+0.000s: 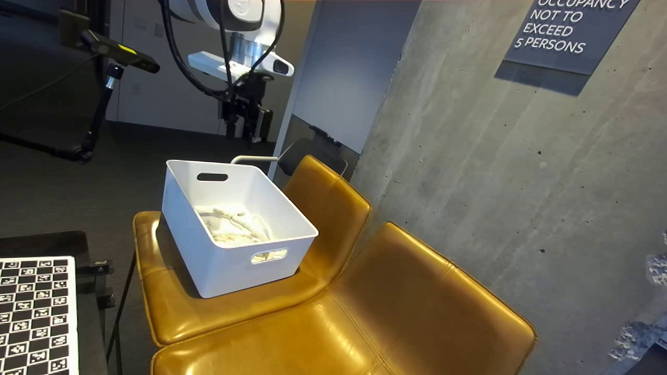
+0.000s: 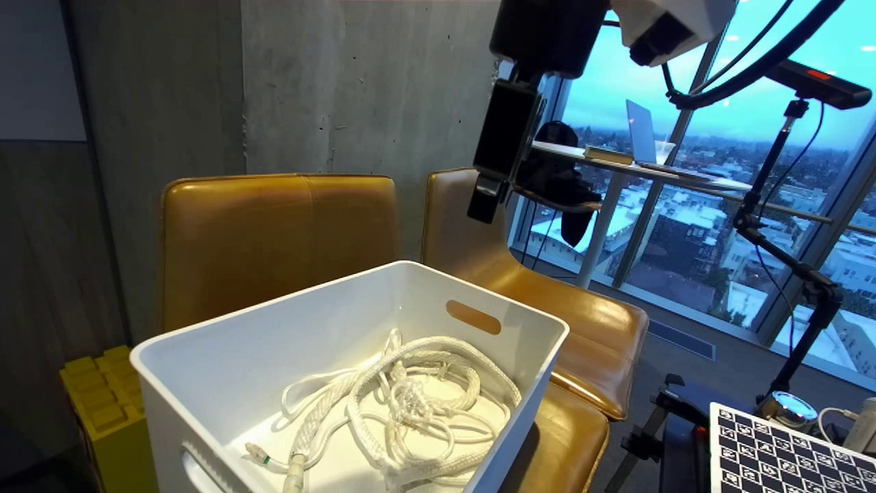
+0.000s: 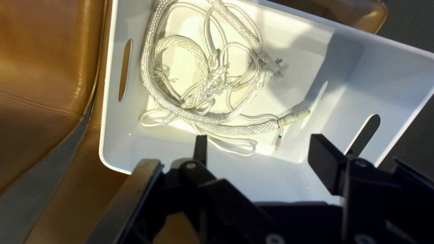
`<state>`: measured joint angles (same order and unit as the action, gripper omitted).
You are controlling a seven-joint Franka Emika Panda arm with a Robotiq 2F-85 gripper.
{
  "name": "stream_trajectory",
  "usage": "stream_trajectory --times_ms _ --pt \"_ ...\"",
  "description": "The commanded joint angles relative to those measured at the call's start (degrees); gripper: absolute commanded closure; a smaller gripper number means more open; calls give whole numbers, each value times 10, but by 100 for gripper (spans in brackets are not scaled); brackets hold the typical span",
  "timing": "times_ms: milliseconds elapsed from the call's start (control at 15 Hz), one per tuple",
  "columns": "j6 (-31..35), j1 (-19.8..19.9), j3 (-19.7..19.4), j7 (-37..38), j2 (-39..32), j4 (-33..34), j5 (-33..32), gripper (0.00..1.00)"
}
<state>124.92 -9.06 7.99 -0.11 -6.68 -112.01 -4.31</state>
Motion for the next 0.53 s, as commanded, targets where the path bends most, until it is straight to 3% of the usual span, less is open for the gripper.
stream_trajectory --times_ms 0,133,467 --pt "9 10 -5 -5 33 -32 9 0" --pt "-2 8 -3 0 13 -12 0 3" --pt "-1 13 -4 0 22 -19 0 0"
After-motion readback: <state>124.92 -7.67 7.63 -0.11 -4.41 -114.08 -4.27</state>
